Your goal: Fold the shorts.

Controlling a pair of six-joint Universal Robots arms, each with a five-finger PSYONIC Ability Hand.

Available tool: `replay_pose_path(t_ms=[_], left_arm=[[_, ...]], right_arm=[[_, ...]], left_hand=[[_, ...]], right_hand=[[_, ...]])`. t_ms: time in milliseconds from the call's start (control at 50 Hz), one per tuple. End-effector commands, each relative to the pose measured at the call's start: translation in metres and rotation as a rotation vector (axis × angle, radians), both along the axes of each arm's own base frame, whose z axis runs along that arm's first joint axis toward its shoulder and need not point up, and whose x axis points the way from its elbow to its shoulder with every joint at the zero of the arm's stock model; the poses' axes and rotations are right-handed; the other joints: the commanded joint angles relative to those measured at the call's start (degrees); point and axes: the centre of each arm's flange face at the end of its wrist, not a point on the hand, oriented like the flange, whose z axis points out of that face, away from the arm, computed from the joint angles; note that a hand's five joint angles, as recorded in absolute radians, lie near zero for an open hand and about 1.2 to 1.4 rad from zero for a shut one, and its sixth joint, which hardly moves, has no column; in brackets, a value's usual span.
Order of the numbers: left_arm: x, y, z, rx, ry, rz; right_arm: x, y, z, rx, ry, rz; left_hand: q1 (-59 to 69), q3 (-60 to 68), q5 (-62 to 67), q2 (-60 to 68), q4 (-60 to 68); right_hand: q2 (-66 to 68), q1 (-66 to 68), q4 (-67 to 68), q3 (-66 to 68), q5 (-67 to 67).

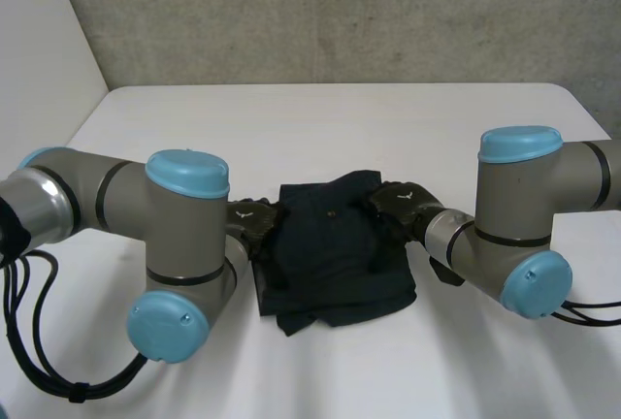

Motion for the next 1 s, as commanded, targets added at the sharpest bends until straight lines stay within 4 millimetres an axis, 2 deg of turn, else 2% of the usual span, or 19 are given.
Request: replay_pose_path(t_ms=[20,80,100,120,140,160,180,200,220,240,260,280,360,400,520,840,1000], left_arm=[[0.001,0.006,0.016,-0.045,-0.006,-0.03],[-0.002,0.009,0.047,-0.113,0.04,-0.041],[-0.003,0.01,0.058,-0.138,0.059,-0.043],[-0.002,0.012,0.086,-0.202,0.108,-0.042],[0.0,0.012,0.096,-0.222,0.124,-0.038],[0.001,0.013,0.108,-0.249,0.144,-0.038],[0.006,0.016,0.135,-0.309,0.188,-0.033],[0.01,0.018,0.15,-0.342,0.211,-0.031],[0.016,0.019,0.168,-0.378,0.237,-0.024],[0.031,0.017,0.199,-0.445,0.278,0.007],[0.037,0.016,0.205,-0.457,0.282,0.018],[0.053,0.014,0.221,-0.478,0.287,0.047],[0.086,0.012,0.247,-0.473,0.273,0.105],[0.092,0.013,0.25,-0.455,0.27,0.115],[0.098,0.011,0.248,-0.421,0.264,0.129],[0.097,0.012,0.233,-0.376,0.247,0.124],[0.095,0.009,0.222,-0.347,0.234,0.128]], right_arm=[[-0.003,0.001,0.014,-0.061,0.017,0.015],[-0.004,0.002,0.037,-0.119,-0.01,0.01],[-0.005,0.003,0.056,-0.175,-0.037,0.005],[-0.006,0.003,0.066,-0.206,-0.051,0.0],[-0.007,0.004,0.074,-0.233,-0.063,-0.009],[-0.011,0.003,0.094,-0.292,-0.095,-0.041],[-0.015,0.002,0.104,-0.318,-0.111,-0.067],[-0.025,-0.001,0.128,-0.367,-0.145,-0.145],[-0.031,-0.002,0.138,-0.388,-0.16,-0.18],[-0.038,-0.003,0.151,-0.412,-0.176,-0.228],[-0.052,-0.002,0.173,-0.456,-0.193,-0.303],[-0.06,-0.001,0.181,-0.468,-0.19,-0.338],[-0.085,0.01,0.202,-0.442,-0.127,-0.395],[-0.092,0.014,0.202,-0.404,-0.093,-0.408],[-0.095,0.014,0.203,-0.405,-0.083,-0.417],[-0.095,0.018,0.203,-0.407,-0.099,-0.416],[-0.096,0.018,0.207,-0.47,-0.132,-0.42]], left_hand=[[2.31,2.15,2.32,2.76,2.66],[2.15,1.98,2.15,2.6,2.49],[1.98,1.81,1.99,2.43,2.32],[1.48,1.31,1.49,1.93,1.82],[1.31,1.14,1.31,1.76,1.65],[1.31,1.14,1.31,1.75,1.65],[1.31,1.14,1.31,1.75,1.65],[1.14,0.97,1.15,1.59,1.48],[0.97,0.8,0.98,1.42,1.31],[1.14,0.97,1.14,1.58,1.48],[1.3,1.13,1.31,1.75,1.65],[1.14,0.97,1.15,1.59,1.48],[-2.22,-2.39,-2.22,-1.77,-1.88],[-2.39,-2.56,-2.39,-1.95,-2.05],[-2.9,-3.07,-2.89,-2.45,-2.56],[-2.9,-3.07,-2.89,-2.45,-2.56],[-2.9,-3.07,-2.89,-2.45,-2.56]], right_hand=[[-1.98,0.29,-3.68,-0.8,-3.78],[-1.98,0.29,-3.68,-0.8,-3.78],[-1.98,0.29,-3.68,-0.8,-3.78],[-1.98,0.29,-3.68,-0.8,-3.78],[-1.98,0.29,-3.68,-0.8,-3.78],[-1.98,0.29,-3.68,-0.8,-3.78],[-1.98,0.29,-3.68,-0.8,-3.78],[-1.98,0.29,-3.68,-0.8,-3.78],[-1.98,0.29,-3.68,-0.8,-3.78],[-1.98,0.29,-3.68,-0.8,-3.78],[-1.98,0.29,-3.68,-0.8,-3.78],[-1.98,0.29,-3.68,-0.8,-3.78],[-1.98,0.29,-3.68,-0.8,-3.78],[-1.98,0.29,-3.68,-0.8,-3.78],[-1.98,0.29,-3.68,-0.8,-3.78],[-1.98,0.29,-3.68,-0.8,-3.78],[-1.98,0.29,-3.68,-0.8,-3.78]])
